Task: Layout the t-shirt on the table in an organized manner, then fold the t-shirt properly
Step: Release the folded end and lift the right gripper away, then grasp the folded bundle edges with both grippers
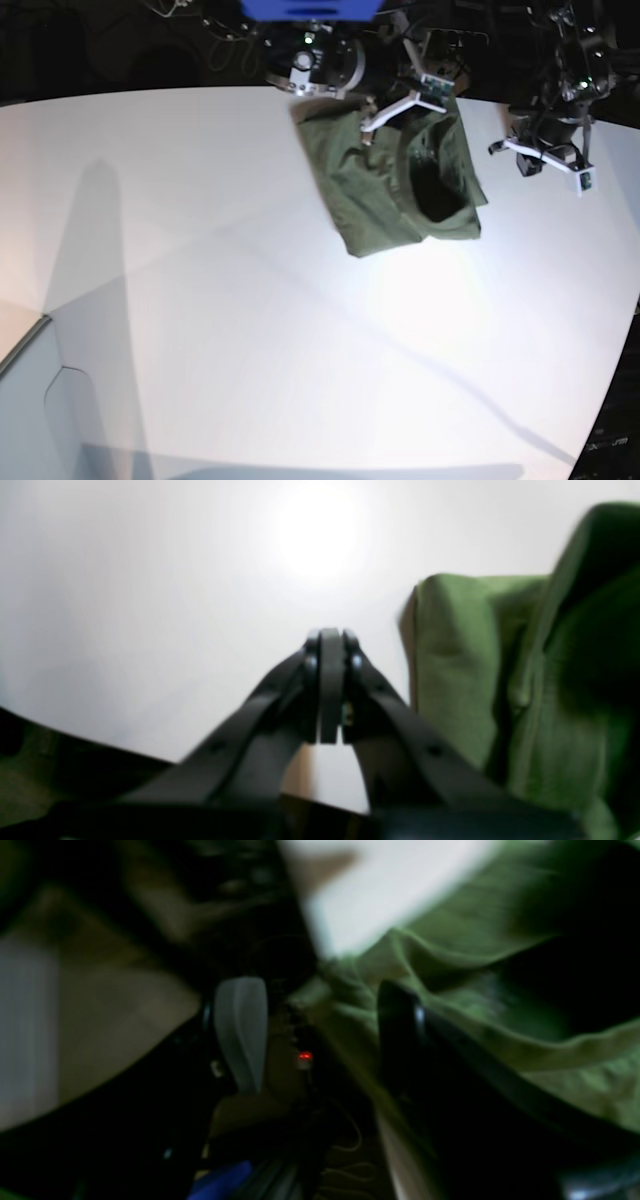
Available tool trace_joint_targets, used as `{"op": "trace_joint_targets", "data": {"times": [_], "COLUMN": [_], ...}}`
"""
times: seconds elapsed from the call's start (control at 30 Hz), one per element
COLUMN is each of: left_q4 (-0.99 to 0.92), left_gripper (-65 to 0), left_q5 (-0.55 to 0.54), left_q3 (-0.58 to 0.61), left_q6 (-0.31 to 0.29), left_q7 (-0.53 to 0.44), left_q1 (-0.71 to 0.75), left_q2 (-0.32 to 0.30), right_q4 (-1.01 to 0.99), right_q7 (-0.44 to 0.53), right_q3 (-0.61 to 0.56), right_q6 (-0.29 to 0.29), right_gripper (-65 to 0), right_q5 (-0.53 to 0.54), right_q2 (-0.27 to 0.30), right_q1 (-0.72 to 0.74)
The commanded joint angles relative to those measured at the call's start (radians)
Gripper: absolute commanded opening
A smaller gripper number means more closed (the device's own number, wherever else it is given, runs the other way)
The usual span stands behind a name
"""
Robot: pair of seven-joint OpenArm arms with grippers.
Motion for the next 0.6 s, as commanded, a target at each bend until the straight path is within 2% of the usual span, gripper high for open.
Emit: {"op": "trace_joint_targets", "data": {"times": [0.0,0.2,0.3,0.57], "left_q4": [0.02,0.07,0.109,0.116], "left_gripper": [-65.0,-65.0,-65.0,-65.0], "left_q5": [-0.008,-0.006,-0.006,-0.006], "left_q3": [-0.004,-0.006,-0.006,-0.009], "left_q6": [-0.005,-0.005,-0.005,-0.005], "left_q7": [-0.019,-0.015,-0.011,-0.011], "left_q1": [-0.002,0.006,0.011,0.026], "left_q2": [-0.009,-0.009,-0.009,-0.009], "right_q4": [0.024,0.026,0.047,0.09], "right_q7": [0.028,0.03,0.03,0.032], "right_q3": [-0.029,-0.055,-0.037,0.113], "right_q6": [0.002,0.002,0.002,0.002], "right_gripper": [-29.5,-29.7,-29.8,-29.8], "right_q5": [-0.004,-0.007,-0.007,-0.007], "right_q2": [-0.013,-0.01,0.015,0.027], "right_q1": [-0.001,0.0,-0.001,-0.004]}}
